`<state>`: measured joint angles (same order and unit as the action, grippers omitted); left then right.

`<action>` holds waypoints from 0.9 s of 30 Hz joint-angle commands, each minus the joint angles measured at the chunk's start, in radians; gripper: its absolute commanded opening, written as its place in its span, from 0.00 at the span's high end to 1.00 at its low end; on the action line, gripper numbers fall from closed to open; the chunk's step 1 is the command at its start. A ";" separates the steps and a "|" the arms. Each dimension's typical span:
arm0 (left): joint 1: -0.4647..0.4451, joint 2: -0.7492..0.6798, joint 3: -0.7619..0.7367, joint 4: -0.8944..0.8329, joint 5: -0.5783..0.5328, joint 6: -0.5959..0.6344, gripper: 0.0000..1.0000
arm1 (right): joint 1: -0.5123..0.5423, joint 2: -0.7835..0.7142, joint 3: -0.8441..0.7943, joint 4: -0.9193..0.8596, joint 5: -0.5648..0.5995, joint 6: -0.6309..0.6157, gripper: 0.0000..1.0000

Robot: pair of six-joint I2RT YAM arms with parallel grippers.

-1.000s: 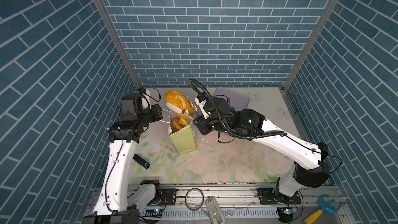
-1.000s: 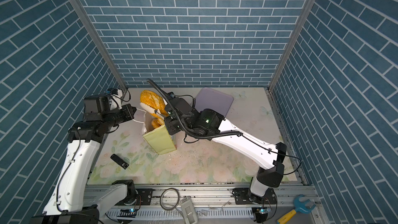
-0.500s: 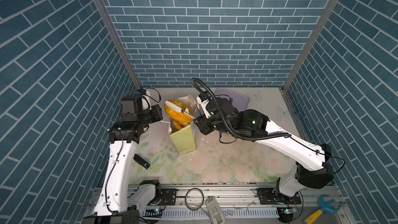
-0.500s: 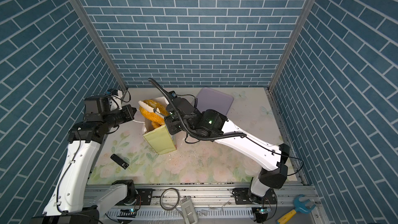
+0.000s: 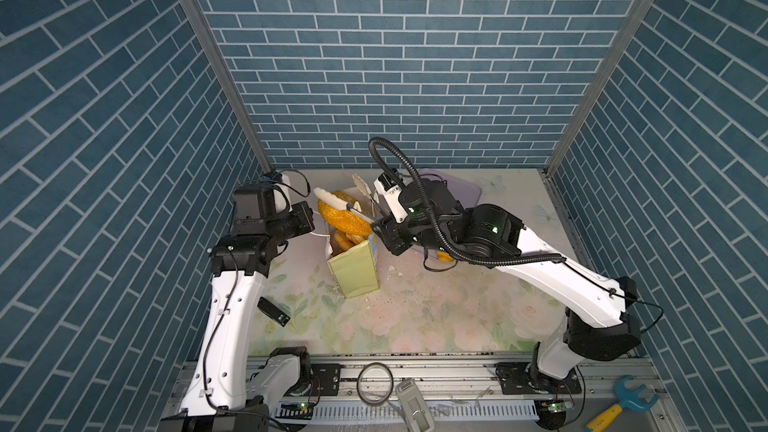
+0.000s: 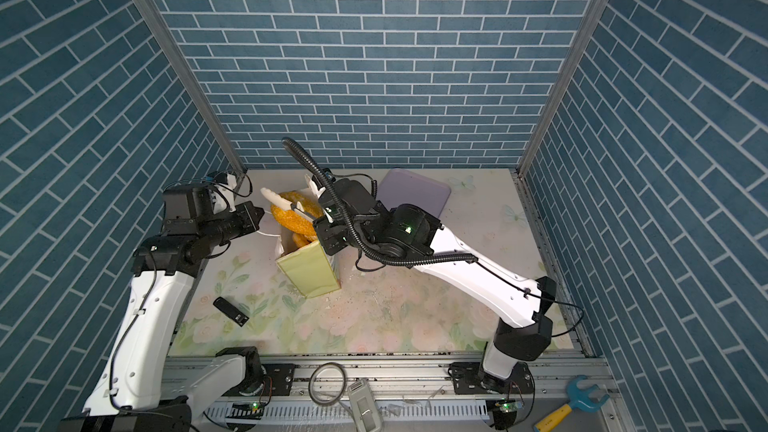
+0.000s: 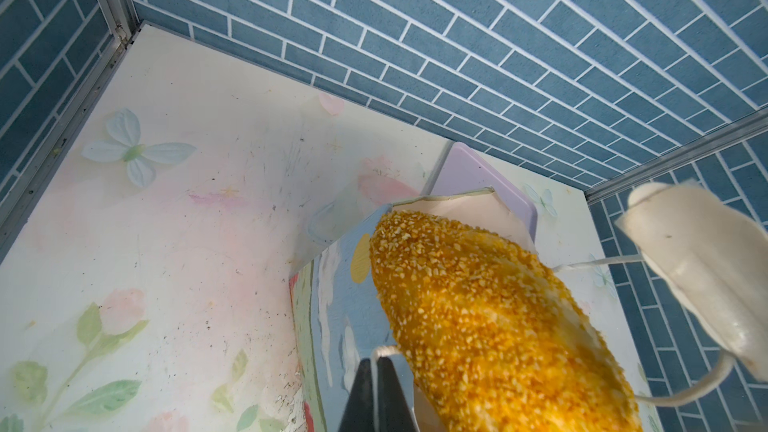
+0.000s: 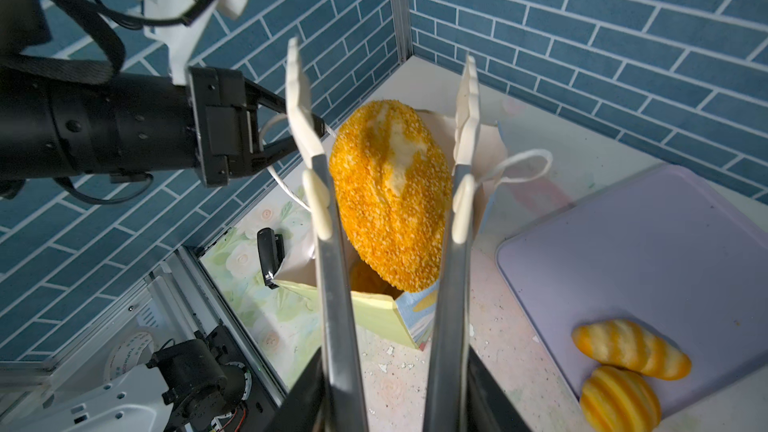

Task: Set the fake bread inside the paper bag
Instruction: 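Lower the sugared oval bun into the bag and open the tongs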

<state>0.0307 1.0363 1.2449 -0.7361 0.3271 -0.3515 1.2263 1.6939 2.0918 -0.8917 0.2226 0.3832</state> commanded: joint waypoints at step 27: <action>0.005 -0.059 -0.044 0.008 -0.003 -0.030 0.99 | 0.002 0.103 0.132 -0.133 0.146 -0.074 0.50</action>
<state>0.0303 0.9829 1.2156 -0.7353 0.3187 -0.3740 1.2263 1.8175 2.2127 -1.0698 0.3721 0.3309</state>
